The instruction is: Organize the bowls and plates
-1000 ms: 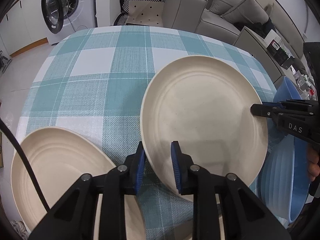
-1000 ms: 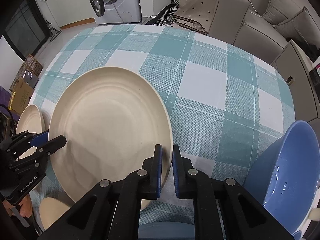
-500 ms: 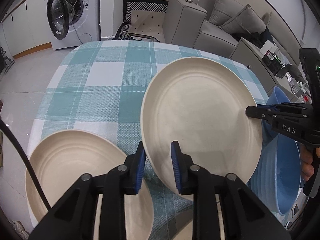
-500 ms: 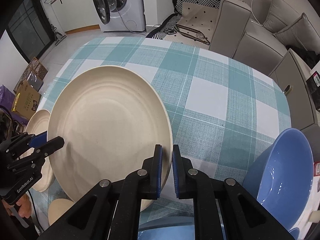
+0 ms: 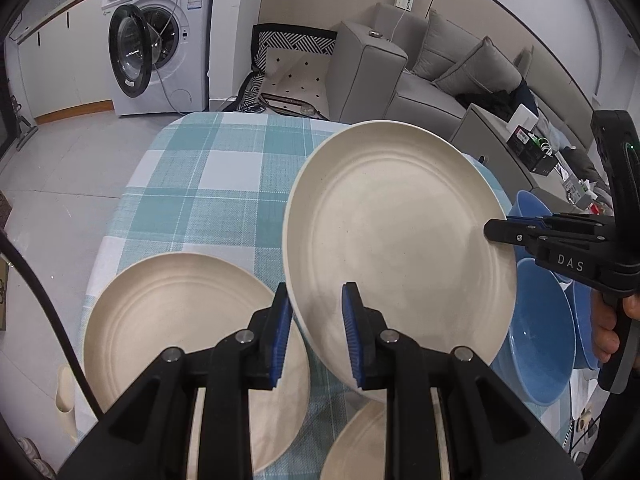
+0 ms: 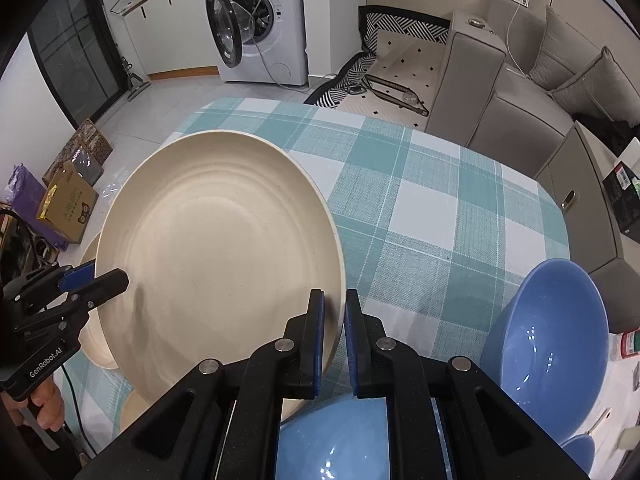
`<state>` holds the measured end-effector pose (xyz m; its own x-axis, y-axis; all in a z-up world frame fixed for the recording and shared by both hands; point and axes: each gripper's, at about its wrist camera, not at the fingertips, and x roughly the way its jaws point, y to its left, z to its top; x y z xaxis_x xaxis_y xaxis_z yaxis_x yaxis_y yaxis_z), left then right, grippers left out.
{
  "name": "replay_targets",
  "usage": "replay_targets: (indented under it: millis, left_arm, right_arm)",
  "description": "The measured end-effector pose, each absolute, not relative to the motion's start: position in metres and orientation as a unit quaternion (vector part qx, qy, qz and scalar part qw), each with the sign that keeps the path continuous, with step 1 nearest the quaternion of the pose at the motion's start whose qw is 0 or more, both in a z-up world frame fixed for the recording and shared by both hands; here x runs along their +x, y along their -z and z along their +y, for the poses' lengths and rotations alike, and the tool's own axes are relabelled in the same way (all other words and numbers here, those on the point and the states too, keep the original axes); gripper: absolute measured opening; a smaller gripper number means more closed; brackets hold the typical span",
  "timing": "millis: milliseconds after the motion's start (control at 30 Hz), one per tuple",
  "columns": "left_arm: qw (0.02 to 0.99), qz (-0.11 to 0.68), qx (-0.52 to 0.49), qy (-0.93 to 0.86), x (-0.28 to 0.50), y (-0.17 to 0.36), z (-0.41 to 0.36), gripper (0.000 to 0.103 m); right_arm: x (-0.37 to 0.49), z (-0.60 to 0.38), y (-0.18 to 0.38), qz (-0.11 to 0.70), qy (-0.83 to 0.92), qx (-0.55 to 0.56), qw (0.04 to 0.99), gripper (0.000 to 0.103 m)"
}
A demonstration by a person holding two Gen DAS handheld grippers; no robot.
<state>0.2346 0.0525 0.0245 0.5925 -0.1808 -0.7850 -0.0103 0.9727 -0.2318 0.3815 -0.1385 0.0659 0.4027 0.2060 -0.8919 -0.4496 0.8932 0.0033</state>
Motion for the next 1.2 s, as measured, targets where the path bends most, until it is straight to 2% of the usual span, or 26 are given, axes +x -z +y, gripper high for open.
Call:
replay_targets:
  millis: [767,1200]
  left_arm:
    - [0.904,0.410,-0.106,0.048,0.162,-0.046,0.059,0.023]
    - [0.903,0.409,-0.121,0.053,0.129,-0.034,0.064,0.023]
  right_arm:
    - [0.301,-0.142,-0.096,0.469,-0.239,-0.119,0.842,0.010]
    - [0.266,-0.145,-0.092,0.462,-0.254,-0.111,0.842,0.010]
